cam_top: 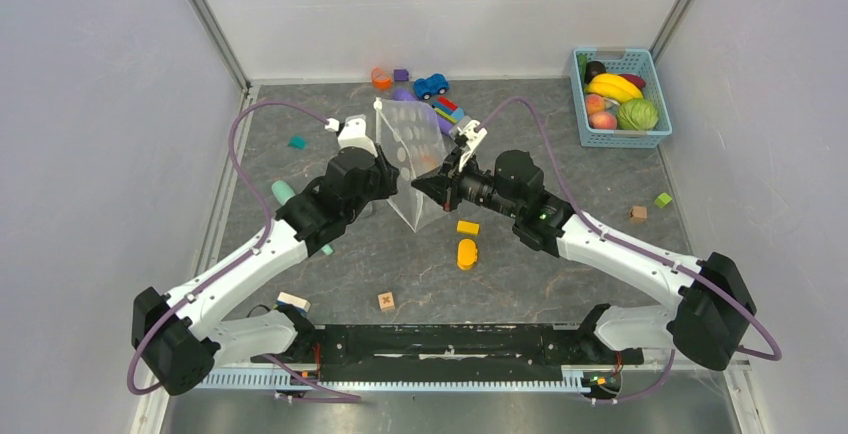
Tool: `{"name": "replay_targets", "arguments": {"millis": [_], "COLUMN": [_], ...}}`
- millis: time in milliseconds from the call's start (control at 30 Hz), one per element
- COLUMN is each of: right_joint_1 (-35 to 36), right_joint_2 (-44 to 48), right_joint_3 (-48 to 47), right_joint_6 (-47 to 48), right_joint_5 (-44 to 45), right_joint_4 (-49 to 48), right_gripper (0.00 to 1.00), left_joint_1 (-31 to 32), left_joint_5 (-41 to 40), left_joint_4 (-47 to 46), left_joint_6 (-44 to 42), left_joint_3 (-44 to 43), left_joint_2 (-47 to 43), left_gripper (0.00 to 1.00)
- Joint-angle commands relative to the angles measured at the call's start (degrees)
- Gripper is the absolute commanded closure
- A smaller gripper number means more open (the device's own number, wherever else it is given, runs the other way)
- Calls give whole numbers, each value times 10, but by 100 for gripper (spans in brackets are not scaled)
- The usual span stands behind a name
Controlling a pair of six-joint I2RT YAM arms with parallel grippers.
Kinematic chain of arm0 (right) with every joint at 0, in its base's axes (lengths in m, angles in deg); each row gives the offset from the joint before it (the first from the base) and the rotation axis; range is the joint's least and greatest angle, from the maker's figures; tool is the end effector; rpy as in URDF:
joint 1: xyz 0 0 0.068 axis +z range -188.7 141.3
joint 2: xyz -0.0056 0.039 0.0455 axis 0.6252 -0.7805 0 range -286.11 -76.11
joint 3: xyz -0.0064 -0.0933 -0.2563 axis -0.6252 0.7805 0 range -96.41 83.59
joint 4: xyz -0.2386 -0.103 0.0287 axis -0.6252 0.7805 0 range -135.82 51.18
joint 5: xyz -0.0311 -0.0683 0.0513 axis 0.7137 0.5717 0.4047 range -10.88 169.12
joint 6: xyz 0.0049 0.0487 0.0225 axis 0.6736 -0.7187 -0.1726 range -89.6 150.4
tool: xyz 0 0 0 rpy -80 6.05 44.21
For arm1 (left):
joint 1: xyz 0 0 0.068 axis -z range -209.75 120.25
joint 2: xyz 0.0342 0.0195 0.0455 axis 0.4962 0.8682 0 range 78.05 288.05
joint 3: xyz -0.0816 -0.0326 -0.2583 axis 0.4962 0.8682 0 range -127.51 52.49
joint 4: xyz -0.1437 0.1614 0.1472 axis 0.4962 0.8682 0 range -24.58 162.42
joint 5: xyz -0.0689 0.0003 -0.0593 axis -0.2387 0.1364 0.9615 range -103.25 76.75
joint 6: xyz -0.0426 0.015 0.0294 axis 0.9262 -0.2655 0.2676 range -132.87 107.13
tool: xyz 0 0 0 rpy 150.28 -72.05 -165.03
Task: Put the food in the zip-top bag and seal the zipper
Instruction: Open the zipper of the food storage bag at the center of the board.
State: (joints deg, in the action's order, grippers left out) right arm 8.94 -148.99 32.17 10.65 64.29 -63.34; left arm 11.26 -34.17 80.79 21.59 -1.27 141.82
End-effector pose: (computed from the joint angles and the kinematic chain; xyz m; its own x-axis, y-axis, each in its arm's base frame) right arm 0.1956 0.2281 0.3246 -0.3432 0.1085 -0.9330 -0.8185 0.4528 0.3537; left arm 0.1984 -0.1557 0.3209 -0.4757 -0.2867 -0.8316 0.1215 0.9149 -0.3850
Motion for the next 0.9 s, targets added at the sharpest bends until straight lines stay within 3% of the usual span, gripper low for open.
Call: {"name": "replay_targets", "arguments": {"millis": [0, 67, 267, 433, 567, 667, 800, 867], "right_joint_1": [3, 3, 2, -2, -19, -36, -60, -63], "right_joint_2": [8, 10, 0, -13, -20, -32, -47, -54], "right_joint_3": [-17, -16, -31, -31, 0, 31, 95, 120], "right_joint_6": [-6, -2, 2, 6, -13, -38, -68, -77], "right_joint_5": [74, 138, 344, 446, 455, 443, 344, 303], "right_joint_4": [-9, 26, 132, 186, 205, 208, 149, 118], "right_gripper": [100, 100, 100, 100, 100, 100, 100, 100], "left_joint_1": [4, 4, 5, 15, 21, 21, 22, 21], "left_joint_5": [-20, -41, -116, -71, -50, -41, -27, -15], "left_joint_4": [22, 49, 172, 260, 262, 261, 232, 210], "left_joint_6": [-4, -7, -35, -77, -86, -82, -73, -67], "left_joint_3": [-28, -36, -92, -149, -150, -150, -139, -133], "left_joint_2": [-9, -23, -40, -32, -22, -1, 31, 53], "left_gripper": [88, 97, 98, 97, 97, 91, 89, 95]}}
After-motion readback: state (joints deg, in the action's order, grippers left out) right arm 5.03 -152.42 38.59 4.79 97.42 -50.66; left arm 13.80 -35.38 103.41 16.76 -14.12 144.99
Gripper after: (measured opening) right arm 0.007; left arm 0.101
